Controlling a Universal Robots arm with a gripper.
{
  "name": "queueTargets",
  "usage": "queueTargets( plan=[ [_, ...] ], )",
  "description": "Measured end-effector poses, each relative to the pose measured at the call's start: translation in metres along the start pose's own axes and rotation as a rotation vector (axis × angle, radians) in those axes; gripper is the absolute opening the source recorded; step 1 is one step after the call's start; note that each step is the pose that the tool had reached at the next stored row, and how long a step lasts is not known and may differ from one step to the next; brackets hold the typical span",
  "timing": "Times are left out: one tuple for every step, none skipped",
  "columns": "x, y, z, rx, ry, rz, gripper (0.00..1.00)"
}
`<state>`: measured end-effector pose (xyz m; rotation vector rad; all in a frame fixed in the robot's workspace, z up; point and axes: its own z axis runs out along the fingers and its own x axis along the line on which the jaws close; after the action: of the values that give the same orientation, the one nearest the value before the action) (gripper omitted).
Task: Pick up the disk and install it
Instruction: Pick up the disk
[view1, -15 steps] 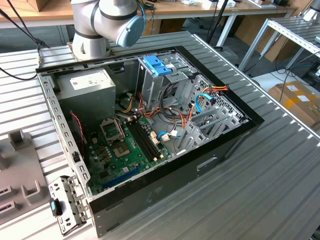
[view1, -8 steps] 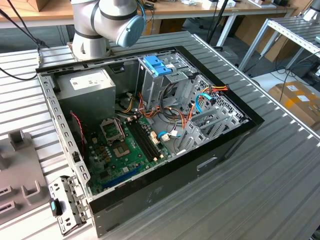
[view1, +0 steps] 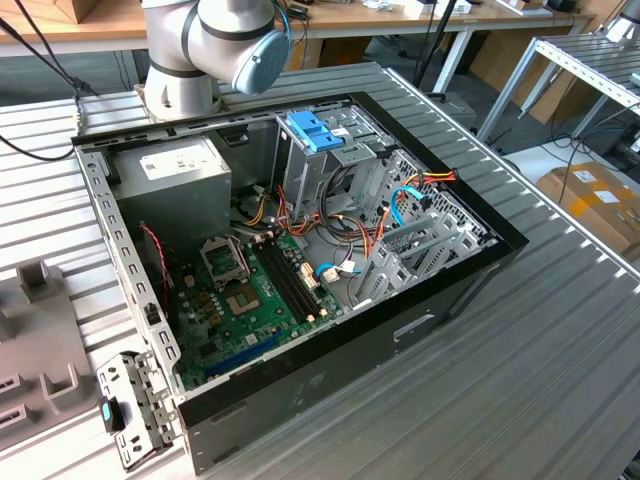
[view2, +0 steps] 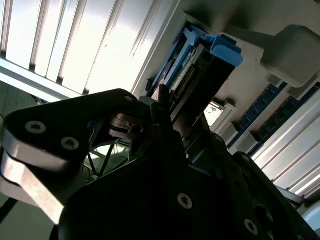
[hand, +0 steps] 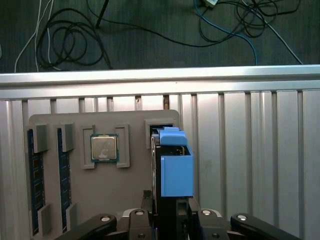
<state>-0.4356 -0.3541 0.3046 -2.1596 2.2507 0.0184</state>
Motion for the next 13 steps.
queueTargets(
  plan=[
    [0.0000, 0.0000, 0.0000, -0.0007, 0.0000, 0.000, 0.35],
    [0.0000, 0.0000, 0.0000, -0.0014, 0.0001, 0.000, 0.35],
    [0.0000, 0.0000, 0.0000, -0.0022, 0.0001, 0.000, 0.35],
    [0.0000, 0.0000, 0.0000, -0.0031, 0.0002, 0.000, 0.35],
    [0.0000, 0.0000, 0.0000, -0.0038, 0.0002, 0.000, 0.35],
    [0.0000, 0.0000, 0.0000, -0.0044, 0.0002, 0.000, 0.35],
    [0.0000, 0.0000, 0.0000, -0.0057, 0.0003, 0.000, 0.35],
    [0.0000, 0.0000, 0.0000, -0.0065, 0.0003, 0.000, 0.35],
    [0.0000, 0.0000, 0.0000, -0.0073, 0.0003, 0.000, 0.35],
    [0.0000, 0.0000, 0.0000, -0.0091, 0.0004, 0.000, 0.35],
    [0.0000, 0.0000, 0.0000, -0.0102, 0.0004, 0.000, 0.35],
    [0.0000, 0.0000, 0.0000, -0.0109, 0.0005, 0.000, 0.35],
    [0.0000, 0.0000, 0.0000, -0.0115, 0.0005, 0.000, 0.35]
  ],
)
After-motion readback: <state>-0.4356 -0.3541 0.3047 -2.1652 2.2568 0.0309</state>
